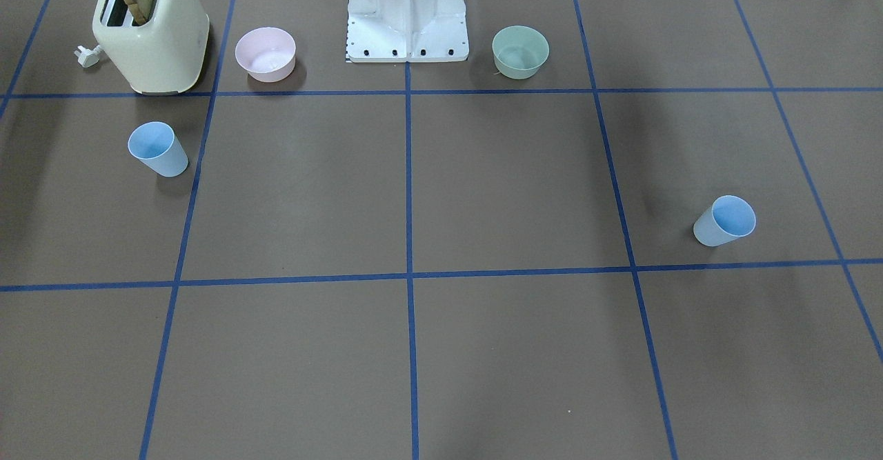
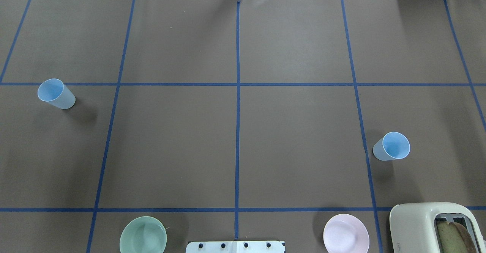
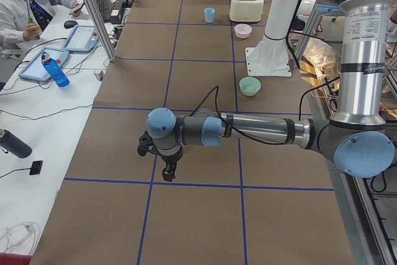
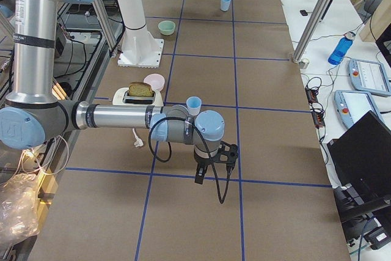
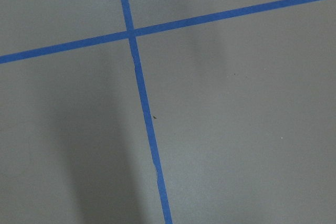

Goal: Stack blue cups with both arms

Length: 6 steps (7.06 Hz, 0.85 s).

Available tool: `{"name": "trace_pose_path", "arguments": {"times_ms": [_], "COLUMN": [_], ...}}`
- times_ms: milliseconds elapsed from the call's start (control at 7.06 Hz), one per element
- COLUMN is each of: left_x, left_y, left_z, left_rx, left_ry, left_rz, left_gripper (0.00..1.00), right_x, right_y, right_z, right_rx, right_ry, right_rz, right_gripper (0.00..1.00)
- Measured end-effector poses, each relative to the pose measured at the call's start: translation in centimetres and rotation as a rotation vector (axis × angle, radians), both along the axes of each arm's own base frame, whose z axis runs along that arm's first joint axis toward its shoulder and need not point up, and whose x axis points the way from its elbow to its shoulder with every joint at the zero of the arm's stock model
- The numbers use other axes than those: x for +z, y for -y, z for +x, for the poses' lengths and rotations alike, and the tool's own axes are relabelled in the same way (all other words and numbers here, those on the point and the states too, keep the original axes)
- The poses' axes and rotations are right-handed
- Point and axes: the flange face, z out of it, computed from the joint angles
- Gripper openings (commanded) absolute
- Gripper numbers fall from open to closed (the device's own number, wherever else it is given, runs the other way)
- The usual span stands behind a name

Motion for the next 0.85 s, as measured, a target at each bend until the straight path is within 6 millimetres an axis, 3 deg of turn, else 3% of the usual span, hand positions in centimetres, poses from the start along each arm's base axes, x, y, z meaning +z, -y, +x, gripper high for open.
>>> {"name": "trace_pose_path", "arguments": {"times_ms": [425,708,850], "left_x": [-0.6,-3.0,-4.3], "left_y": [0.3,2.0,3.0], "left_z": [0.1,1.0,2.7], "left_rx": [-0.001,-0.032,-0.045], "left_ry": [-0.001,-0.008,-0.019], "left_rz": [0.009,0.010,0.006], "left_gripper": [0.99,0.97,0.97], "right_x": [-2.0,-5.5,-8.1], "right_y": [1.9,3.0,3.5], "right_z": [-0.1,-1.0,-2.6], "right_rx": [-0.002,-0.017,-0.054], "right_ry": [0.022,0.066,0.086], "right_rz": [0.045,0.113,0.176], "right_gripper": [1.00,1.00,1.00]}}
